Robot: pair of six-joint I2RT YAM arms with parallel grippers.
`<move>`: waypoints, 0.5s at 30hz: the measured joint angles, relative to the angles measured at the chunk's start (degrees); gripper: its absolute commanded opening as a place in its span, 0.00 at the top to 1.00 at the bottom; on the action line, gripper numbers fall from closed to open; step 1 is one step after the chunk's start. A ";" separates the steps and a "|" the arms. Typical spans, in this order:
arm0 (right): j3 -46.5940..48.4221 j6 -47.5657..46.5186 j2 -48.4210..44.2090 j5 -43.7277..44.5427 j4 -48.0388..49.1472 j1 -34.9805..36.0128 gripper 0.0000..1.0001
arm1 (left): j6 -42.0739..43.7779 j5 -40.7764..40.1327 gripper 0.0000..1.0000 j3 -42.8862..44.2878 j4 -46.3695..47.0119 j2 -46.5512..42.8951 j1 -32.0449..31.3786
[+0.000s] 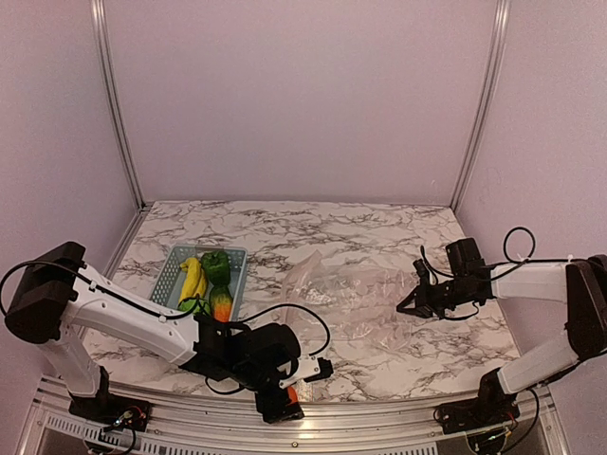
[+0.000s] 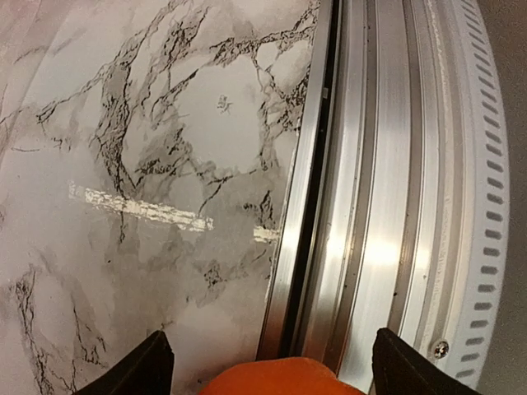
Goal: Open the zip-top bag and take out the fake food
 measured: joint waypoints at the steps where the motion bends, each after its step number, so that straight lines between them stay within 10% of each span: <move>1: 0.00 0.00 0.00 -0.02 0.00 0.00 1.00 | 0.11 -0.02 0.22 -0.46 -0.09 -0.24 0.00; 8: 0.00 -0.04 0.00 -0.07 0.00 0.00 1.00 | 0.31 -0.11 0.53 -1.92 -0.02 -2.38 0.07; 15: 1.09 -0.24 0.20 -0.28 0.00 0.00 1.00 | -0.96 -0.31 0.57 -2.32 -0.15 -7.96 2.54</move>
